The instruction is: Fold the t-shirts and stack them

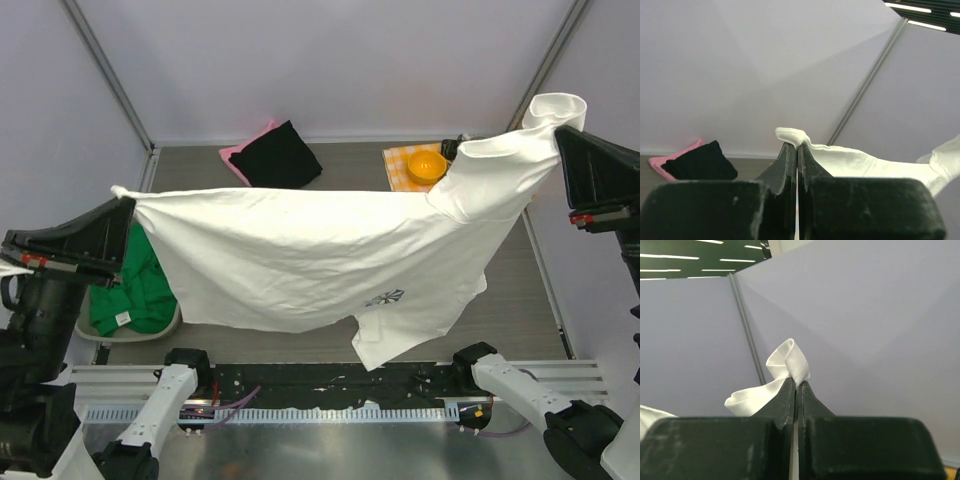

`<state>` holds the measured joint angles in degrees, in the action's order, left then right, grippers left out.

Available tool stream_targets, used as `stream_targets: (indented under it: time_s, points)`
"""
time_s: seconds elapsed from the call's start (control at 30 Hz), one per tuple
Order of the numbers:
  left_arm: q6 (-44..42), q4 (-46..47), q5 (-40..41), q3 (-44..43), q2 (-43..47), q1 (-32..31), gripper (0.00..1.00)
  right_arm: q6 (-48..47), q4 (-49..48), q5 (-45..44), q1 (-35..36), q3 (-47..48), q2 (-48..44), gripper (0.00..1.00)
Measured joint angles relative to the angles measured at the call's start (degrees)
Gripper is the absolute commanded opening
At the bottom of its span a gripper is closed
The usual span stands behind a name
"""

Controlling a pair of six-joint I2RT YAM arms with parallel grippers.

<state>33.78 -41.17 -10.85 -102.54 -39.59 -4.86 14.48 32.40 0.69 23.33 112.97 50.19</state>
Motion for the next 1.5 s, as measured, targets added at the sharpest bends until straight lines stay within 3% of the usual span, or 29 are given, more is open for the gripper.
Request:
stream_targets:
  time_s: [0.3,0.47,0.63,0.77,0.93,1.07,1.3,1.5]
  points:
    - [2.67,0.79,-3.23,-12.55,-0.15,0.02,0.0,7.15,-2.14,13.77,-10.62,9.51,1.97,0.01]
    - [5.29,4.61,-6.29,-13.84,0.31,0.11,0.0,11.21,-6.27,18.43,-14.45,10.88,1.95,0.01]
    - [7.78,10.8,-8.7,-1.22,1.49,0.31,0.0,12.81,-9.51,17.33,-15.19,3.96,1.73,0.01]
    - [9.42,16.46,-8.92,17.53,-0.26,0.39,0.0,13.46,-11.67,13.68,-15.21,-8.44,3.02,0.01]
    - [11.02,21.77,-6.1,34.97,-9.77,0.44,0.0,13.75,-14.64,8.2,-15.23,-20.31,14.27,0.01]
    - [10.95,24.3,-1.18,42.1,-18.67,0.5,0.0,13.75,-16.52,5.03,-15.28,-24.98,28.35,0.01]
    - [10.47,34.05,6.91,42.51,-34.47,0.9,0.0,13.29,-17.7,2.38,-15.32,-22.86,49.81,0.01]
    - [9.53,37.38,11.91,34.16,-50.58,2.69,0.0,12.44,-19.3,1.62,-15.28,-11.63,62.42,0.01]
